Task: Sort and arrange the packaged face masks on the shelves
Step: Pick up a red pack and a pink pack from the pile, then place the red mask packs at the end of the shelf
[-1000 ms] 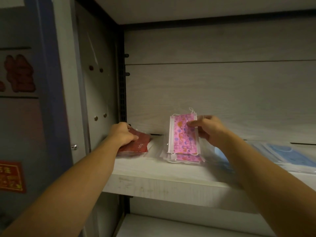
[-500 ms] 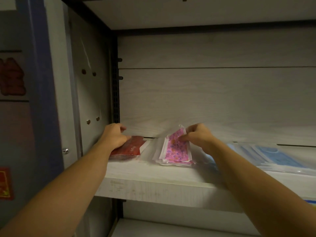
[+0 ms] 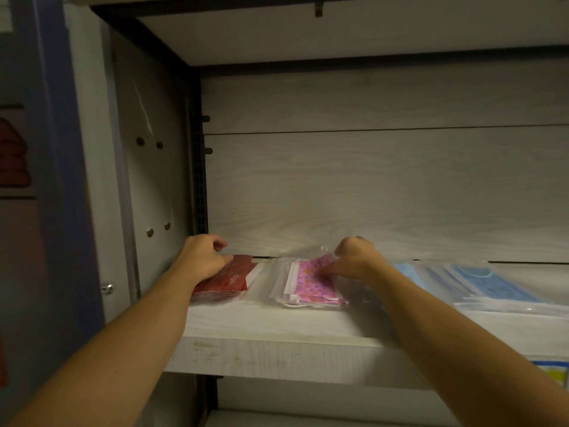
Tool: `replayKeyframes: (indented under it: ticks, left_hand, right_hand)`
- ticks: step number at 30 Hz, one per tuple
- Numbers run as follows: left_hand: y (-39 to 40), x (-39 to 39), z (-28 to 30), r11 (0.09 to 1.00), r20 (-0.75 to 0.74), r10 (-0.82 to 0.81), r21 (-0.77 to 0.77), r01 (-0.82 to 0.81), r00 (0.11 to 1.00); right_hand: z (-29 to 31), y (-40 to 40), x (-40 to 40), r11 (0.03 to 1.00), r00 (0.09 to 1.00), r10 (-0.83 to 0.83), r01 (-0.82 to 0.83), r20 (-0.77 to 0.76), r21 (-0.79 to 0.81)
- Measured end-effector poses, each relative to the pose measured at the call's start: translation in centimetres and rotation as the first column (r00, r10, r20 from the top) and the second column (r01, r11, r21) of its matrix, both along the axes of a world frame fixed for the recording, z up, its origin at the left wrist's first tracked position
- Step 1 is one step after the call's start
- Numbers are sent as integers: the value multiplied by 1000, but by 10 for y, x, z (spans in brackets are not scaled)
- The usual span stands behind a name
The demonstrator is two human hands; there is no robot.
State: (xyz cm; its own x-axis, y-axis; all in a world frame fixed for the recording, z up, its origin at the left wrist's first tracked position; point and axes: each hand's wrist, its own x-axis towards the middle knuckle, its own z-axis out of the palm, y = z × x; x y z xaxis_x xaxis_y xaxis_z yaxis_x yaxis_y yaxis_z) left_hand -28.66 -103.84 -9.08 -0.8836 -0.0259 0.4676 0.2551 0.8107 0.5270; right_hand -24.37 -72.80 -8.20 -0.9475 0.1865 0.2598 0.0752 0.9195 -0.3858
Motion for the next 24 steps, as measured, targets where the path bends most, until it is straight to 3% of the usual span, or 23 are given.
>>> replayKeyframes:
  ticks: [7, 14, 16, 19, 24]
  left_hand:
    - [2, 1, 0, 1000, 4, -24, 10, 24, 1000]
    - [6, 3, -4, 998, 16, -63, -18, 63, 998]
    - [4, 5, -1, 998, -40, -49, -33, 47, 998]
    - [8, 13, 9, 992, -105, -49, -121, 36, 993]
    - [39, 39, 27, 924, -123, -86, -382, 32, 989]
  right_hand:
    - [-3, -2, 8, 995, 996, -67, 72, -65, 74]
    - [-3, -1, 16, 986, 986, 37, -10, -163, 166]
    - [2, -2, 20, 973, 976, 65, -16, -206, 229]
    - [8, 1, 32, 956, 973, 87, -21, -214, 292]
    - [14, 33, 63, 916, 996, 33, 1, -78, 402]
